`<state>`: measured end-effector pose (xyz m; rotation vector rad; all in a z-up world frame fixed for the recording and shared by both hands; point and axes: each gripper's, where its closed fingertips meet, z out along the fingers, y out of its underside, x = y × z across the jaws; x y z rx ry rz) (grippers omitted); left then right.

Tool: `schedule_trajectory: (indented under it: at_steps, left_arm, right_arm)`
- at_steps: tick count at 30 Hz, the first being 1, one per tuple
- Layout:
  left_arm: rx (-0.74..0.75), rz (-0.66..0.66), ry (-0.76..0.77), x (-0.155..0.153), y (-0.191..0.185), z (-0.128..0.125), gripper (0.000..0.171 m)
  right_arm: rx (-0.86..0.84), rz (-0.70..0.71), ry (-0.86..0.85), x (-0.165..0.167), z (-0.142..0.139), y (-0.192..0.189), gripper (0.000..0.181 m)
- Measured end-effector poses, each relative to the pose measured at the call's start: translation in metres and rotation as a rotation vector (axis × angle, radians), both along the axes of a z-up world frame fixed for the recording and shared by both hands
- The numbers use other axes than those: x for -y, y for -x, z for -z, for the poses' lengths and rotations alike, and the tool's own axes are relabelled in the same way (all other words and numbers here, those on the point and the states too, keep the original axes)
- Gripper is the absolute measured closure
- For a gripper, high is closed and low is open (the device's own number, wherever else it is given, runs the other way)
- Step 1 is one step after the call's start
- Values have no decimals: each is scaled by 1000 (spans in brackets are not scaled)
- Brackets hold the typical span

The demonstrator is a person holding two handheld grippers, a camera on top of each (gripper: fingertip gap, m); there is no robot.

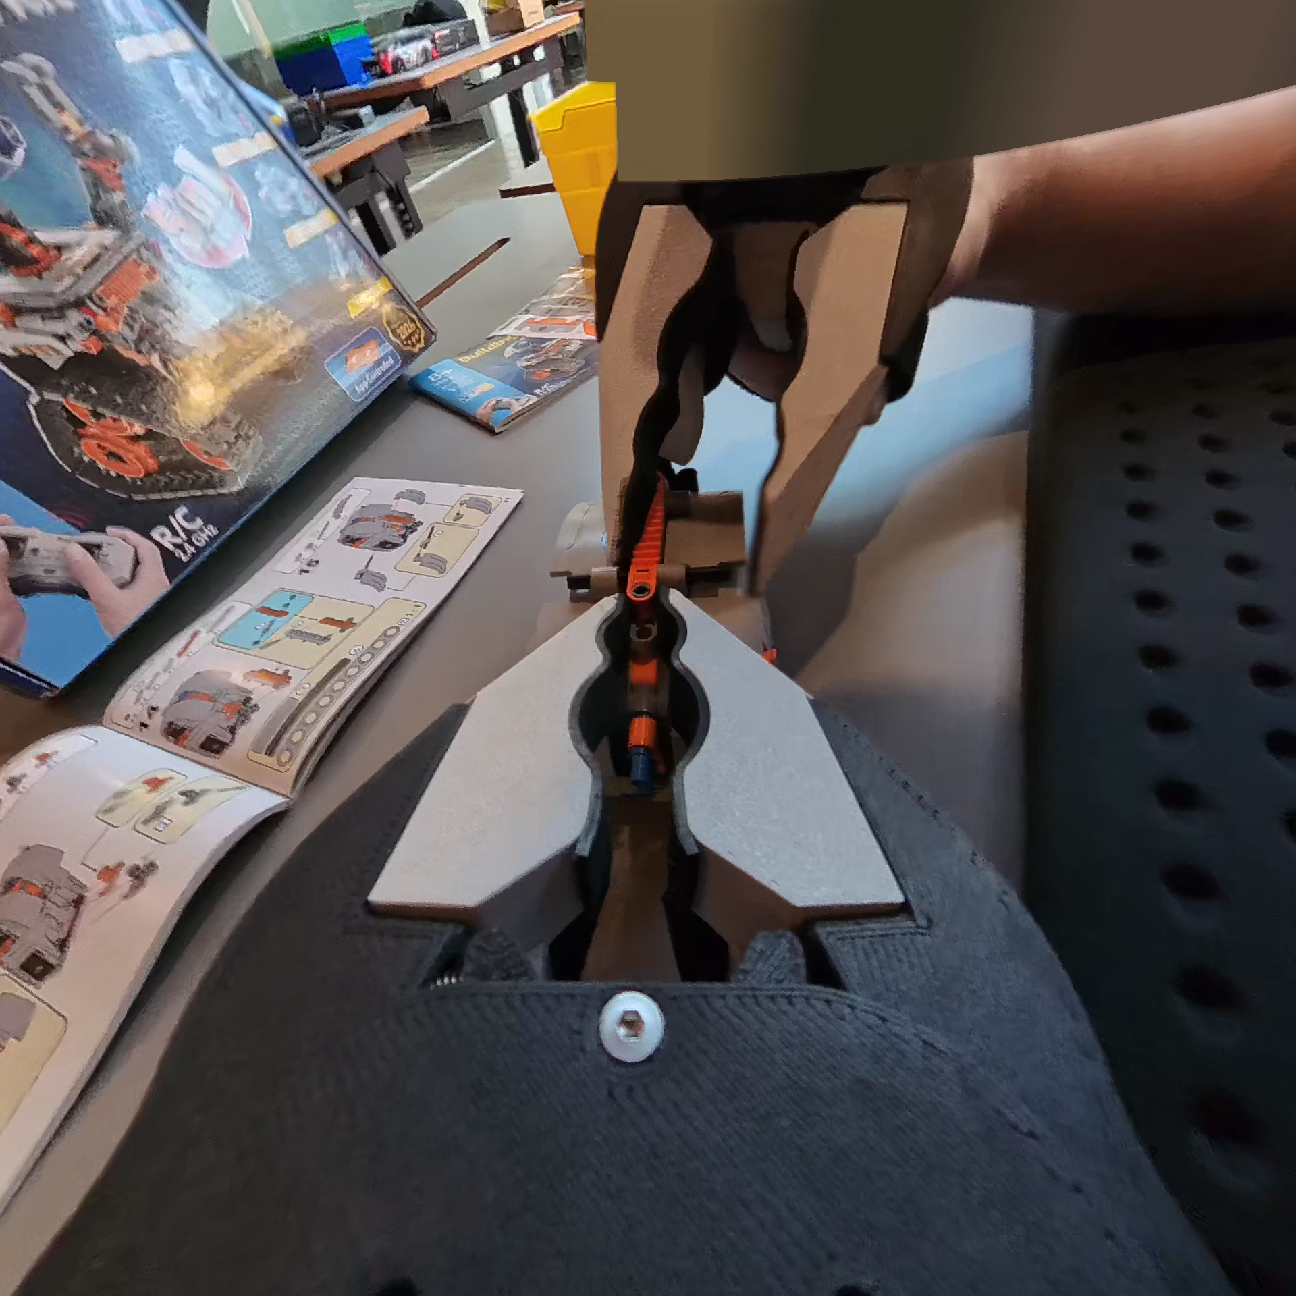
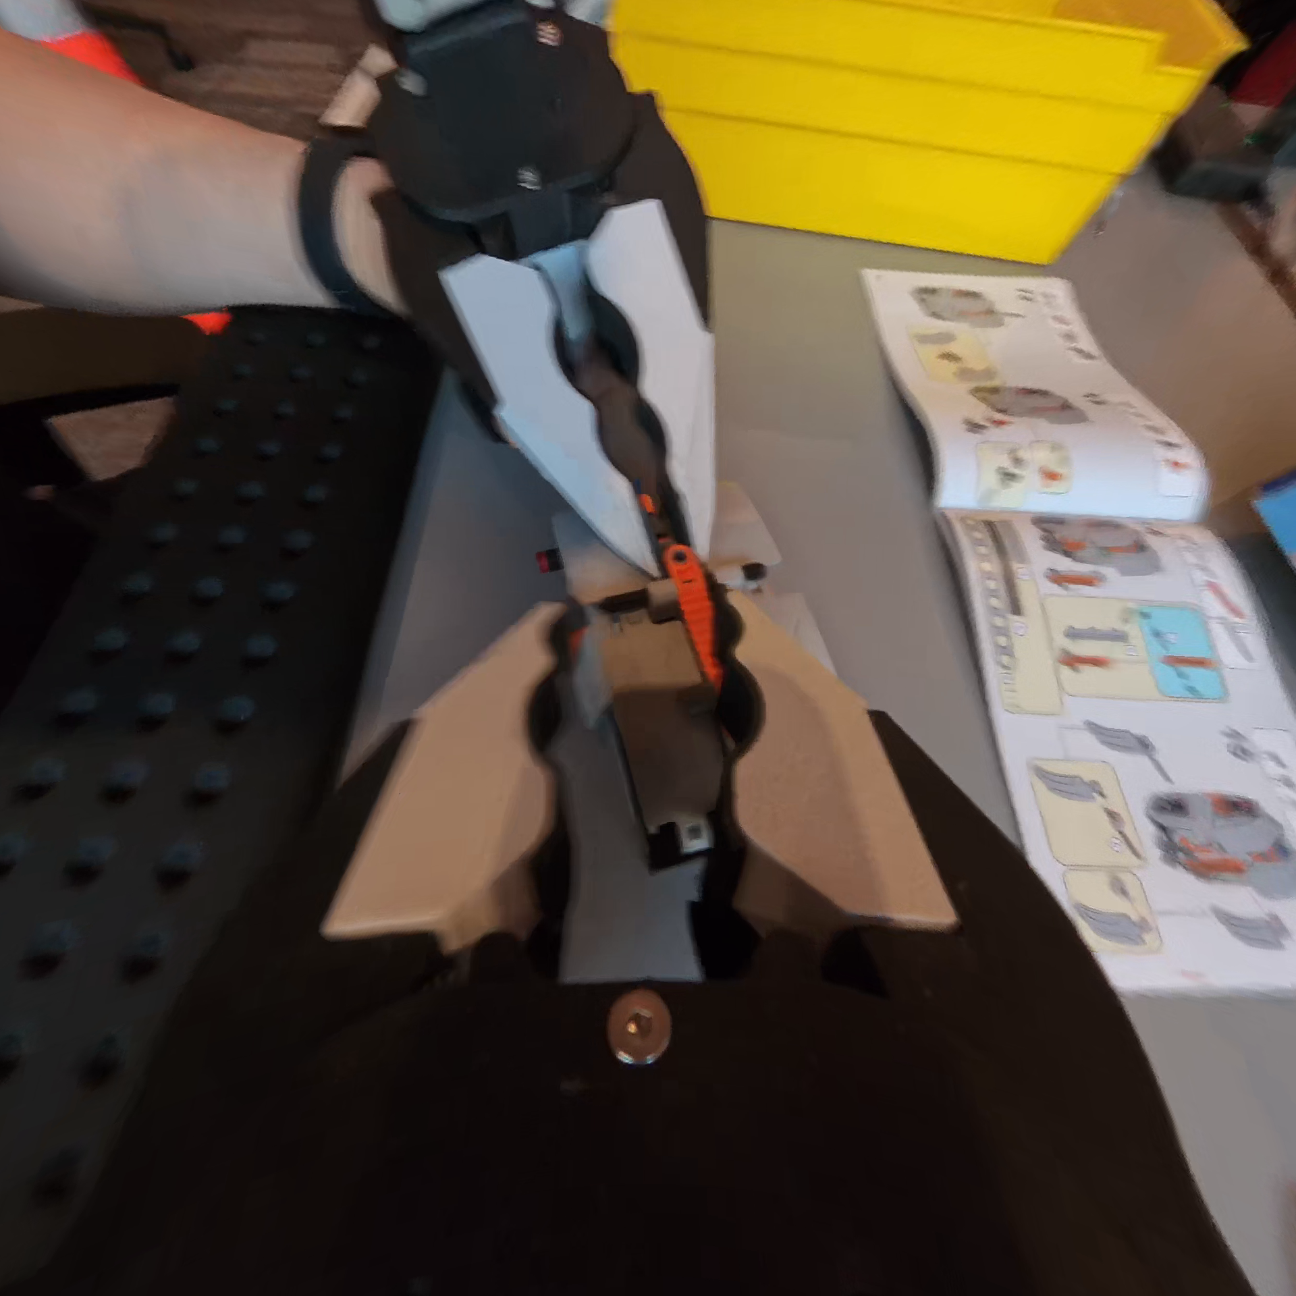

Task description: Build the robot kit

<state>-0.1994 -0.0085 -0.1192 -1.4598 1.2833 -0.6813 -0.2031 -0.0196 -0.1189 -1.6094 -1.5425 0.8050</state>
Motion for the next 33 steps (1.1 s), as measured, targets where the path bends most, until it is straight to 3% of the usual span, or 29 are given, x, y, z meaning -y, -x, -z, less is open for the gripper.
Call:
schedule_trajectory:
  at_steps: [2, 4, 9, 11, 14, 16, 18, 21, 23, 26, 33]
  left_arm:
    - [-7, 17, -46, 1, 0, -1, 166]
    - [-3, 31, -34, 1, 1, -1, 165]
    - [114, 28, 9, 0, 8, -19, 164]
    - [133, 12, 32, 0, 13, -23, 163]
    - [123, 6, 87, 9, 12, -22, 141]
    - [49, -7, 100, 14, 8, -10, 119]
    - [-53, -34, 48, 14, 5, 5, 108]
    - [-97, -110, -33, 0, 9, 7, 115]
    - [-84, -145, 4, -9, 17, 8, 110]
    - [-62, -228, 29, -24, 36, 7, 115]
    - [120, -180, 154, -7, 36, -17, 143]
  right_arm:
    - [-27, -62, 41, 11, -1, -1, 117]
    - [-83, -92, 69, 15, -5, -4, 114]
    - [-181, -150, 133, 16, -19, -16, 133]
    - [-224, -110, 80, 5, -26, -20, 135]
    - [-293, -21, 33, -22, -30, -25, 126]
    - [-304, -20, 118, -29, -24, -22, 114]
    - [-252, -39, 186, -29, -14, -19, 109]
    - [-150, -86, 233, -18, 2, -18, 109]
    - [-146, -52, 226, -19, 0, -21, 112]
    - [-99, -70, 241, -5, -1, -36, 130]
    - [-129, -78, 234, -1, 0, -40, 145]
